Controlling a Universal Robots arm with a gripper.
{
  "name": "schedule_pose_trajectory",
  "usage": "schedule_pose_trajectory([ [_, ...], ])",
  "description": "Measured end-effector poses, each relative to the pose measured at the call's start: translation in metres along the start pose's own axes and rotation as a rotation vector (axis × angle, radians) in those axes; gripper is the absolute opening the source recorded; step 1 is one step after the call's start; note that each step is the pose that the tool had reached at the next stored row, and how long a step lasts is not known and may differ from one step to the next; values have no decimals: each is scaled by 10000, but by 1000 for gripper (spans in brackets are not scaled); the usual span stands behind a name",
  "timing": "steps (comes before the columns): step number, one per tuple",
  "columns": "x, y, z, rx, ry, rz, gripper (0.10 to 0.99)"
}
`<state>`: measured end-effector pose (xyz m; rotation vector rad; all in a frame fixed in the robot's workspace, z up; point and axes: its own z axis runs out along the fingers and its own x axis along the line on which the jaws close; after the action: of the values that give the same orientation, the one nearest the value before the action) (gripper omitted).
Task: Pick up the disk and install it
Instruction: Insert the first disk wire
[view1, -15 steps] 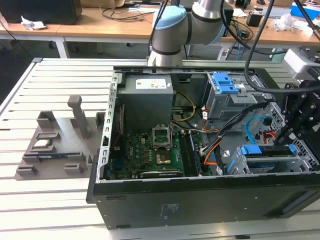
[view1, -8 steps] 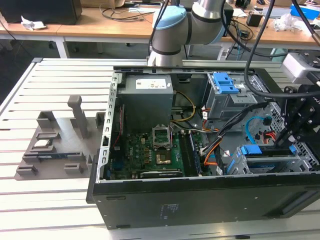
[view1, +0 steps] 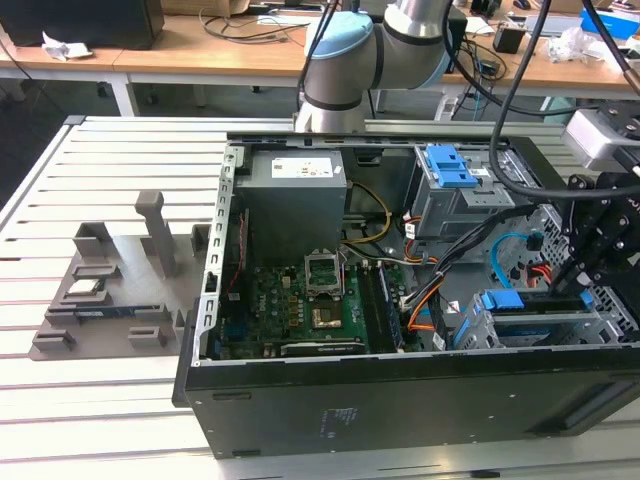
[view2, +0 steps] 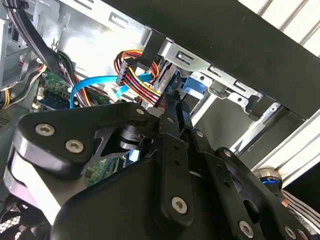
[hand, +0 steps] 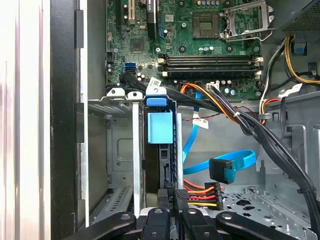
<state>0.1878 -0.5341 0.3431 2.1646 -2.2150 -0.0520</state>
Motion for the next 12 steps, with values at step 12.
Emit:
schedule_pose_trajectory([
  [12, 0, -3, 57, 2, 3, -1, 165],
])
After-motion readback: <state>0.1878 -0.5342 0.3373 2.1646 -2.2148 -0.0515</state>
